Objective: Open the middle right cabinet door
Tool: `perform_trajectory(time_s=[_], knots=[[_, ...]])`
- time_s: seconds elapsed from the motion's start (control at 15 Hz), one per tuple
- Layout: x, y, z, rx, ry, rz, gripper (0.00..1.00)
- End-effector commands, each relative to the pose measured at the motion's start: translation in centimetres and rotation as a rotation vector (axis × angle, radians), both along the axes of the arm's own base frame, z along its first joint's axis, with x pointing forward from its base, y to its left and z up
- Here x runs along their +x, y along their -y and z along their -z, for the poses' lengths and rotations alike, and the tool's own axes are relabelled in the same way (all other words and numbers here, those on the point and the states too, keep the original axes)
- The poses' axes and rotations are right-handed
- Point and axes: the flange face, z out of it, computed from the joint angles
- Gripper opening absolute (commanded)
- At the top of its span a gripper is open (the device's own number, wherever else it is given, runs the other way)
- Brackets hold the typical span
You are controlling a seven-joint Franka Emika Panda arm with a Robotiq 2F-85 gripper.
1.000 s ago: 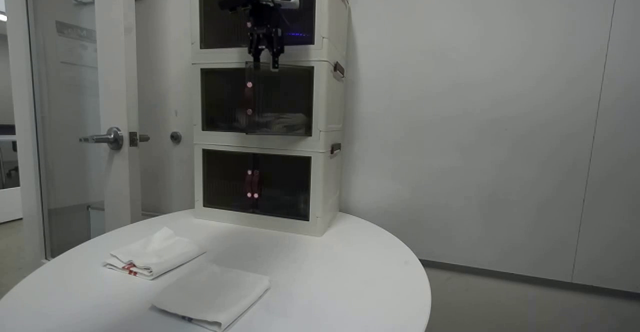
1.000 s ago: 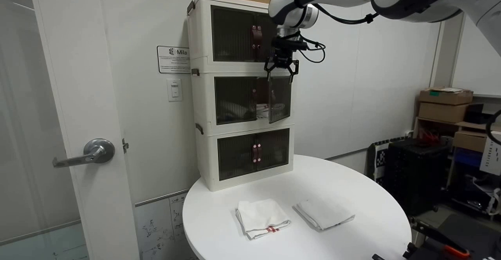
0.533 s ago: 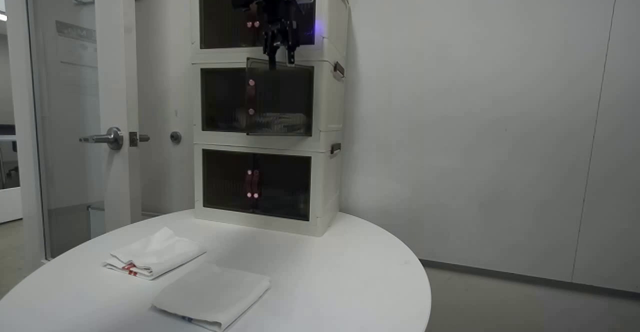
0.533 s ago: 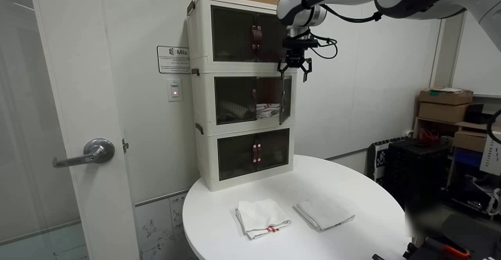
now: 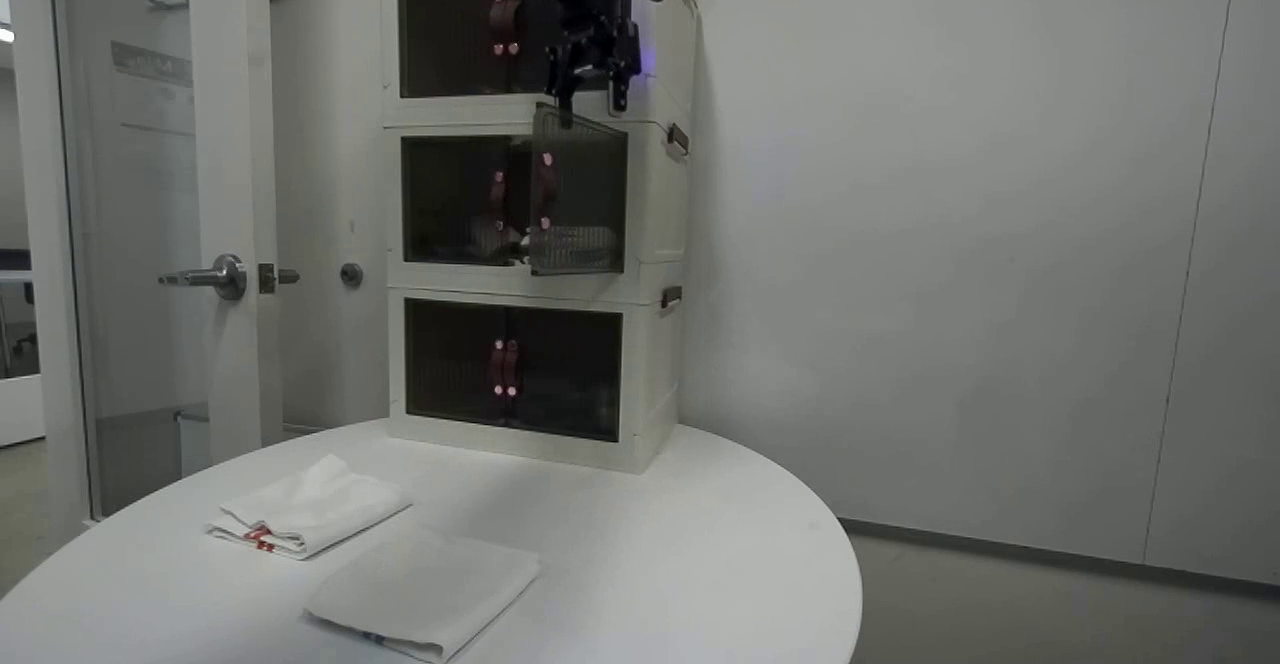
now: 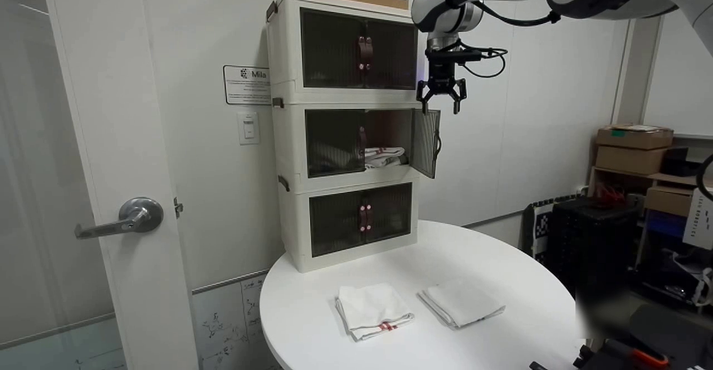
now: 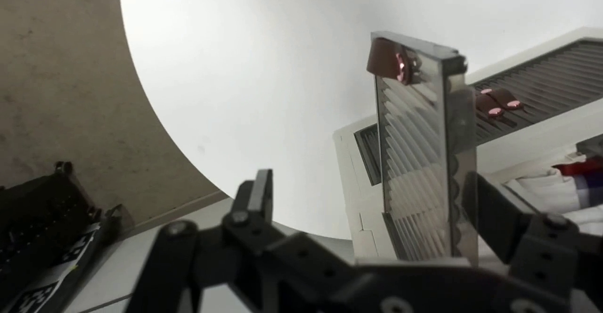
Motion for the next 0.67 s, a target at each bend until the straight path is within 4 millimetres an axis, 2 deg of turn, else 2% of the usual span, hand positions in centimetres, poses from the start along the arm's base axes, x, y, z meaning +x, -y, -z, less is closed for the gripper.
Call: perform_trajectory(time_s=[0.0,0.27,0.47,0.6], knots=[[-0.9,1.8,0.1,-0.036,-0.061,-0.128,1.0],[-1.0,4.3,0.3,-0.092,-0.115,-0.236,1.0],[-1.1,5.9,-0.4,-0.14,-0.154,-0.295,1.0],[-0.9,6.3,-1.0,-0.171,-0.163,-0.334,1.0]])
